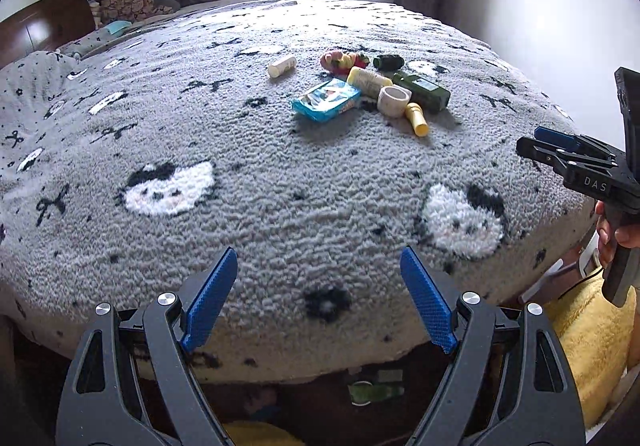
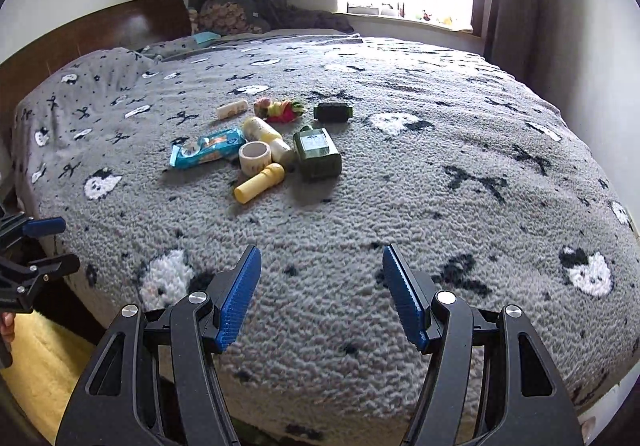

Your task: Collect trash

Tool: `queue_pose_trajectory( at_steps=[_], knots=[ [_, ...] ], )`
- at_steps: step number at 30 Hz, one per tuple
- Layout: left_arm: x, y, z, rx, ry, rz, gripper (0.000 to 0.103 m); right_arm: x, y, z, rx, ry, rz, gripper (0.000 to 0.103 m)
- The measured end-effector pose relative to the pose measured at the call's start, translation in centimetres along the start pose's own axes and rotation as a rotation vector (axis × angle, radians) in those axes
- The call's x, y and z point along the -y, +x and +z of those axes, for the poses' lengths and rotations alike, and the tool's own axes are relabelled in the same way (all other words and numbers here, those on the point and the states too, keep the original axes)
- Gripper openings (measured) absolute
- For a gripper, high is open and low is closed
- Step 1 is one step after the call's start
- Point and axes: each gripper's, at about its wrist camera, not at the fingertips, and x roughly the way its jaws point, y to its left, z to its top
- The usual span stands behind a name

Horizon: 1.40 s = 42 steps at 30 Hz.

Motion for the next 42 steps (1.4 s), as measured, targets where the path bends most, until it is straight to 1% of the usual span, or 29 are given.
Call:
queue_pose_trajectory(
  at_steps=[3,9,13,18,24,28,29,30,31,32,33,42],
  knots=[
    [-0.1,1.7,1.6,-0.006,0.000,0.002,0.079,-0.1,2.1,1.6,-0.023,-0.002,-0.006,0.064],
    [-0.4,6.4,4.8,-0.034,0.003,0.019,0.079,-0.4,7.7,4.0,-0.091,-0.027,-0.051,0.064],
    [-0.6,9.6,6.9,-0.057,0.021,0.037,0.079,-0.2,10.8,5.0,-0.137,-0.009,-0.045,0.064],
    [0.0,12.4,9.5,-0.046,0.069,0.040,0.079,-0.3,12.8,6.1,-0.154,-0.016,-0.052,0.064],
    [0.7,15.1,12.0,-0.030,0.075,0.027,0.079,0.1,14.3,7.3,-0.152,0.006,-0.040,0.064],
    [1.1,16.4,12.8,-0.045,0.077,0.012,0.078,0.3,14.9,7.7,-0.158,0.008,-0.031,0.064],
    [1.1,16.5,12.9,-0.048,0.072,0.005,0.076,0.2,15.0,7.8,-0.157,0.006,-0.030,0.063],
    [1.0,16.6,13.0,-0.049,0.066,-0.001,0.072,0.2,15.0,7.8,-0.157,0.004,-0.025,0.059],
    [0.9,16.5,13.0,-0.048,0.062,-0.007,0.069,0.2,15.0,7.9,-0.155,0.001,-0.019,0.052],
    [0.9,16.4,13.0,-0.045,0.058,-0.014,0.064,0.1,14.9,7.8,-0.153,-0.001,-0.018,0.049],
    [0.8,16.2,12.9,-0.043,0.057,-0.015,0.061,0.1,14.8,7.9,-0.150,-0.004,-0.019,0.042],
    [0.8,14.1,11.1,-0.041,0.065,-0.010,0.049,0.3,12.6,6.8,-0.140,-0.014,-0.053,0.042]
  ],
)
